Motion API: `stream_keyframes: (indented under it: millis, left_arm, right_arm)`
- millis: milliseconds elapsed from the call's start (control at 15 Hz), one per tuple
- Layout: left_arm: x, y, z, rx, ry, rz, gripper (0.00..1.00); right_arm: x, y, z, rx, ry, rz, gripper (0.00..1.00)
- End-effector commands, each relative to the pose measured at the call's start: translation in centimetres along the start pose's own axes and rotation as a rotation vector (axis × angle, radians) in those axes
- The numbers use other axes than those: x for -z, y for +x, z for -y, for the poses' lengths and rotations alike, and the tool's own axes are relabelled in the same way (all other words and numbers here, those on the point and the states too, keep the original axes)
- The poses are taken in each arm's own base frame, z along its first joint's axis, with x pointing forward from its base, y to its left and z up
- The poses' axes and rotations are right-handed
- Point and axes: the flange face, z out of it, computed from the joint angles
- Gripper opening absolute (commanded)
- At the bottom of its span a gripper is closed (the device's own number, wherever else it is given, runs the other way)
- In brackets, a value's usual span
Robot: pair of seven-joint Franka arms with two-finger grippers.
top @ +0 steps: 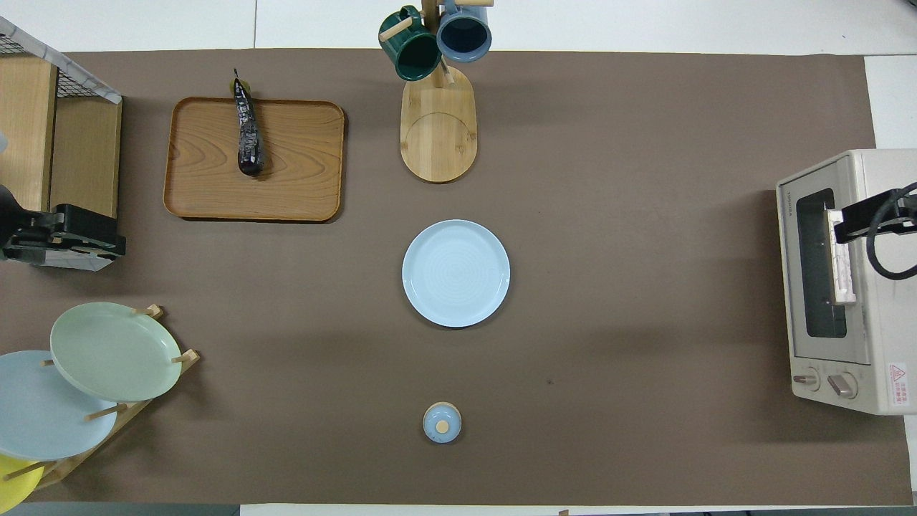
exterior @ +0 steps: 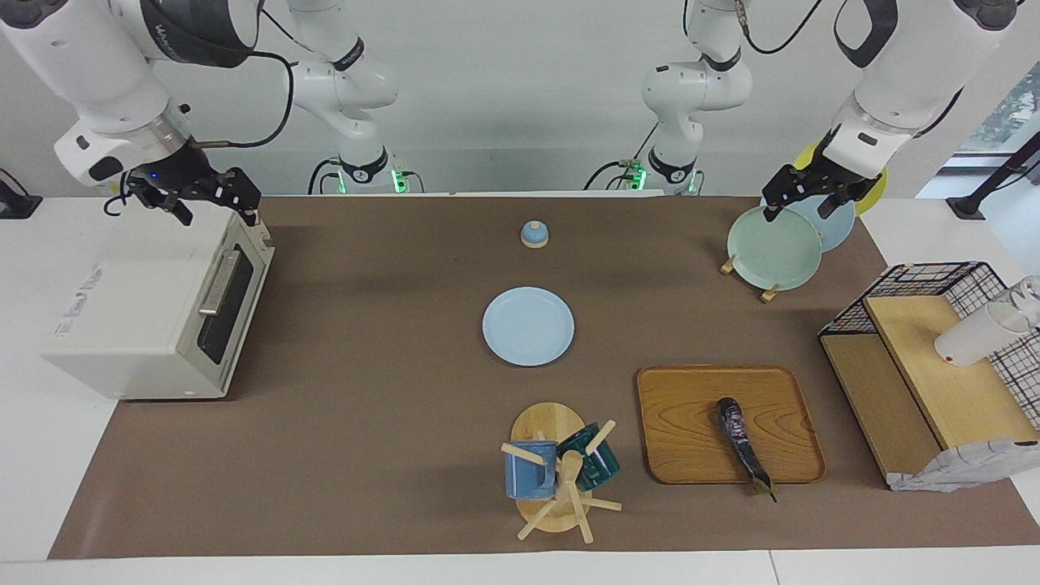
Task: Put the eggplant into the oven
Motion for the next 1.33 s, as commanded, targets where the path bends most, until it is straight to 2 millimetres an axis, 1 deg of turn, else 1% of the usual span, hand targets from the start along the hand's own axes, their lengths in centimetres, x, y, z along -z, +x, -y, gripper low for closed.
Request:
stream_keyframes:
  millis: [0, 67, 200, 267, 333, 400, 467, 533, 600, 733, 867, 1000, 1133, 1267]
  left_arm:
    - [0.4, 0.0, 0.2, -0.002, 0.015, -0.013, 1.00]
    - [0.4, 0.0, 0.2, -0.002, 0.015, -0.013, 1.00]
    - [0.3, -0.1, 0.2, 0.001, 0.015, -0.010, 1.00]
    - [0.3, -0.1, 0.2, 0.003, 0.015, -0.009, 1.00]
    - [0.3, -0.1, 0.2, 0.003, 0.015, -0.009, 1.00]
    - [0.3, -0.1, 0.3, 0.003, 0.015, -0.012, 1.00]
    - [0.3, 0.0, 0.5, 0.006, 0.015, -0.013, 1.00]
    - [0.4, 0.0, 0.5, 0.003, 0.014, -0.015, 1.00]
    - [0.4, 0.2, 0.3, 0.000, 0.014, -0.025, 1.00]
    - [0.5, 0.6, 0.3, 0.003, 0.012, -0.051, 1.00]
    - [0.2, 0.8, 0.1, -0.005, 0.011, -0.068, 1.00]
    - [-0.5, 1.5, -0.1, -0.010, 0.010, -0.071, 1.00]
    - [-1.6, 2.5, -0.1, -0.011, 0.010, -0.066, 1.00]
    - [-2.7, 3.9, 0.2, -0.004, 0.006, -0.079, 1.00]
  right_arm:
    - [0.2, -0.5, -0.1, -0.021, 0.022, -0.011, 1.00]
    - [0.2, -0.5, -0.4, -0.025, 0.024, -0.012, 1.00]
    - [0.2, -0.5, -0.1, -0.003, 0.021, -0.012, 1.00]
    - [-0.1, -0.6, -0.4, -0.002, 0.024, -0.007, 1.00]
    - [-0.9, -0.8, -0.7, -0.003, 0.027, -0.005, 1.00]
    - [-1.6, -0.7, -0.4, 0.001, 0.024, -0.046, 0.98]
    - [-1.9, -0.7, -0.2, 0.006, 0.023, -0.055, 0.58]
    - [-1.9, -0.7, -0.2, 0.007, 0.023, -0.056, 0.25]
    - [-1.9, -0.7, -0.1, 0.009, 0.021, -0.054, 0.00]
    - [-2.3, -0.6, 0.0, 0.000, 0.023, -0.061, 0.00]
    - [-3.0, 0.1, -0.4, -0.005, 0.010, -0.099, 0.00]
    - [-6.2, 0.5, -1.2, -0.053, 0.005, -0.087, 0.00]
    - [-7.6, 1.0, -3.7, -0.119, -0.007, -0.079, 0.00]
    - [-9.2, 1.6, -4.4, -0.108, -0.085, -0.053, 0.00]
